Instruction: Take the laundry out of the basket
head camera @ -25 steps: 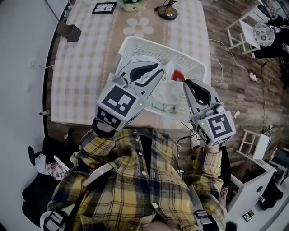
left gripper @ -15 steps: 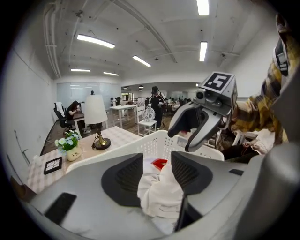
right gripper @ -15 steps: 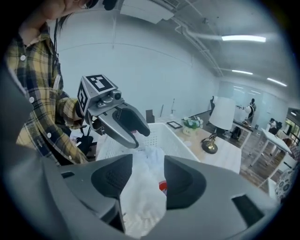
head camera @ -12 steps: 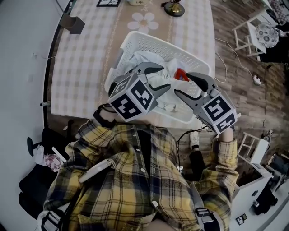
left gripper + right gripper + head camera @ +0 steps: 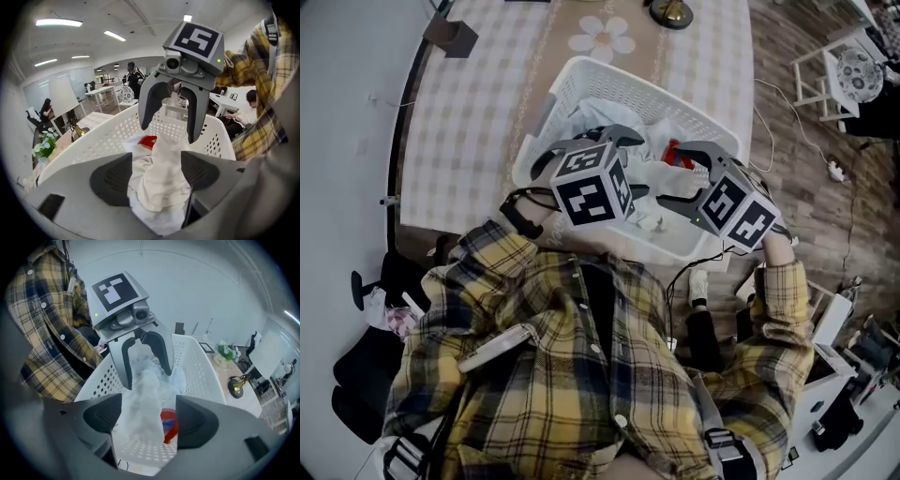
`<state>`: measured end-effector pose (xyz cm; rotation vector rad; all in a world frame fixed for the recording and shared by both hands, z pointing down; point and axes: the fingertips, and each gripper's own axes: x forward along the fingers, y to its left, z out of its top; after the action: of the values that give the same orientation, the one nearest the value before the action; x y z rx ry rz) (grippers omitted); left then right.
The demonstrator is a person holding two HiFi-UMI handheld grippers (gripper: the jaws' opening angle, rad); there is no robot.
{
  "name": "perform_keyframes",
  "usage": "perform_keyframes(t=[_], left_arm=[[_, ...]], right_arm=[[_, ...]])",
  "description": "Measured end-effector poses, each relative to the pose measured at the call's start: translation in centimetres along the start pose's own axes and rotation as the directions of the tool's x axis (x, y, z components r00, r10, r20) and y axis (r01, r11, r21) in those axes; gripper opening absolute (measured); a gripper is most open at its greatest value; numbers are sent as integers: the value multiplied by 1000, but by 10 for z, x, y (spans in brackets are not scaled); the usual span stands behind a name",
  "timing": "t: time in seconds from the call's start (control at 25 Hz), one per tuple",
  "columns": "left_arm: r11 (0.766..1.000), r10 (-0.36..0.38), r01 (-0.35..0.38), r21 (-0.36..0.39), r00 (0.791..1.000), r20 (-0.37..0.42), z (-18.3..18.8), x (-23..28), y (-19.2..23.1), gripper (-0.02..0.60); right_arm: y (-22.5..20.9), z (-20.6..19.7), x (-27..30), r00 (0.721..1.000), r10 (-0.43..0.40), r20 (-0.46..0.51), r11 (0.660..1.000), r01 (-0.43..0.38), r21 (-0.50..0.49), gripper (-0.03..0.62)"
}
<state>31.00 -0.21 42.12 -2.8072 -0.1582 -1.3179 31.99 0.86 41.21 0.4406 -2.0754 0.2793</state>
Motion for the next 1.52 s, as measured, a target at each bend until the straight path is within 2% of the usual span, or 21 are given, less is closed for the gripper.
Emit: perform_keyframes(t=[0.12,0.24,0.44,0.6,1.0,1.08,1.16,1.24,1.36,1.44,1.52], left_arm=[[999,-34,34,10,998,-46,-7,12,-6,375],[998,-63,65,19,994,-89,-31,27,-8,419],[994,-97,102,25,984,-150,-51,46,-7,456],[993,-109,117,31,978,-176,-59,57,-4,462],[991,-122,131,24,968,-219,-75,79,-3,460],[991,-123,130,20,968,-218,-76,80,-3,437],[992,-113,123,36,970,-216,-76,81,-2,414],[991,-96,113,68,973,-210,-76,81,-1,359],[989,-74,97,115,978,-195,-77,80,-2,231],[987,-59,85,134,981,-186,-75,80,1,173],[986,-56,83,143,982,-183,-73,80,6,132]], right_arm=[[3,-11,10,996,23,-82,997,-29,-70,399],[7,-18,37,985,36,-169,988,-60,-139,410],[6,-31,65,955,73,-288,965,-141,-222,428],[5,-42,80,926,84,-369,944,-193,-268,445],[-1,-62,110,880,90,-466,913,-260,-315,446],[-2,-66,113,872,90,-481,908,-270,-320,442],[-4,-68,115,867,91,-489,907,-276,-320,406],[-5,-69,115,866,88,-493,908,-273,-319,286],[-7,-70,116,867,69,-494,905,-263,-334,174],[-9,-69,116,870,61,-489,900,-260,-350,125],[-14,-68,116,873,55,-484,896,-257,-362,106]])
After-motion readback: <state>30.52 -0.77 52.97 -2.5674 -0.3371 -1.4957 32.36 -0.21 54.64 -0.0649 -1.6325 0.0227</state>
